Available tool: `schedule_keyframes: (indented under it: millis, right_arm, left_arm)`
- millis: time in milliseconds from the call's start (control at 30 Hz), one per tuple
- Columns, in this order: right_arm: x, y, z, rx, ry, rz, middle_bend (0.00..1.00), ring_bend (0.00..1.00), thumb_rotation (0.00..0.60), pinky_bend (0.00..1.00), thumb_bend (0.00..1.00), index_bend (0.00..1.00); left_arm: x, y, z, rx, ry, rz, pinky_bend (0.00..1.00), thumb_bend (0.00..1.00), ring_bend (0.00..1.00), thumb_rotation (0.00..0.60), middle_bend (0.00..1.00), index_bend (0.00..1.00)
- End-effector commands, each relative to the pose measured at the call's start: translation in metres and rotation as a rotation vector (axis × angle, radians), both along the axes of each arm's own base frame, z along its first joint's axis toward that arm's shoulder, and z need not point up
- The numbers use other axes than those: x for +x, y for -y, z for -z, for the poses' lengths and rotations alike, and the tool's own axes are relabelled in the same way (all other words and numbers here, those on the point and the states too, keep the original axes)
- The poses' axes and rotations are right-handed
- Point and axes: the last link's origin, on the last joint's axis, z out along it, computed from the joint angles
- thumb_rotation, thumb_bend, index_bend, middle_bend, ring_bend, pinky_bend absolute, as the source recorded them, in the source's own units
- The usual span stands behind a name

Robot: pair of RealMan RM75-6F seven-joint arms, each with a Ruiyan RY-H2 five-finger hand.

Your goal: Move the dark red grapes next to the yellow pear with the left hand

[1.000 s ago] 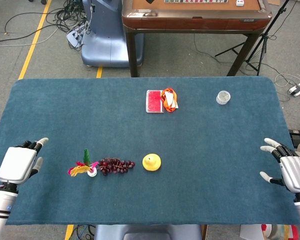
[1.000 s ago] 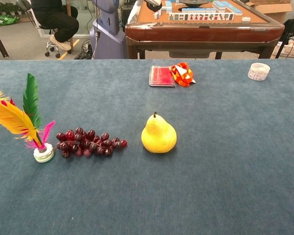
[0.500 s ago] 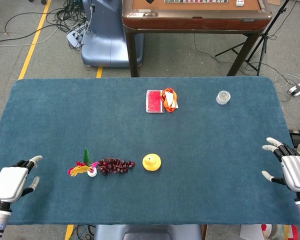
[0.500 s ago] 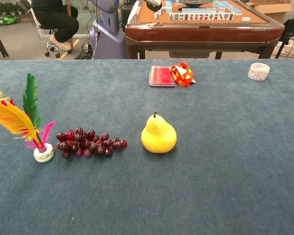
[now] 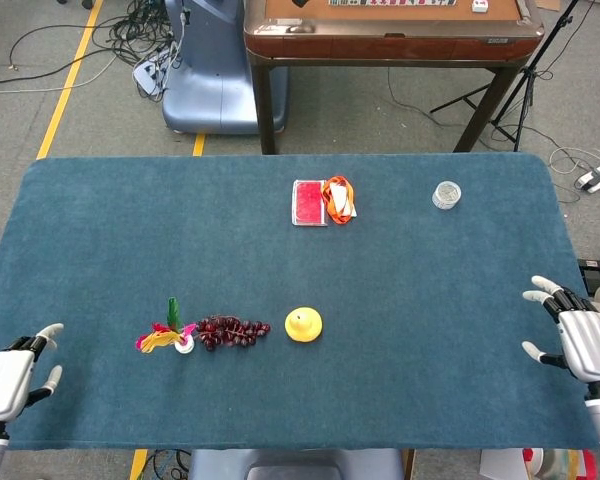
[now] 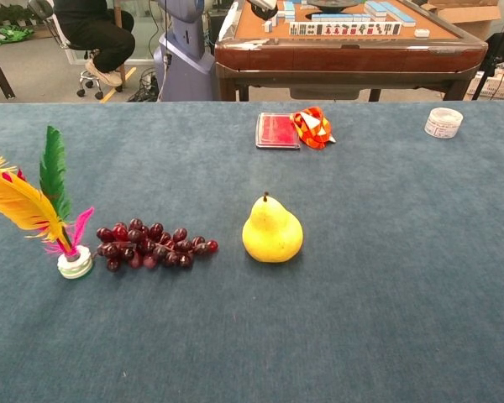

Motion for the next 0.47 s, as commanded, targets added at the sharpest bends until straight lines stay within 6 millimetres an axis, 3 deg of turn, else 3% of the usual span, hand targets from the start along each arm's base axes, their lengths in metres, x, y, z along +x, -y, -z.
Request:
schedule_keyframes:
  millis: [33, 467]
  right_arm:
    - [-0.0003, 0.0002, 0.0009, 0.005, 0.000, 0.002, 0.18, 0.17, 0.600, 0.31, 0.11, 0.29]
    - [-0.0034, 0.0017, -0.0024, -0.008, 0.004, 0.011, 0.18, 0.17, 0.600, 0.31, 0.11, 0.29]
  left_arm:
    - [-0.0038, 0.0002, -0.0008, 0.007, 0.009, -0.008, 0.56, 0.39, 0.35, 0.600, 0.38, 0.21]
    - [0.0001, -0.0015, -0.0006, 0.054, 0.041, 0.030, 0.56, 0.39, 0.35, 0.600, 0.38, 0.22]
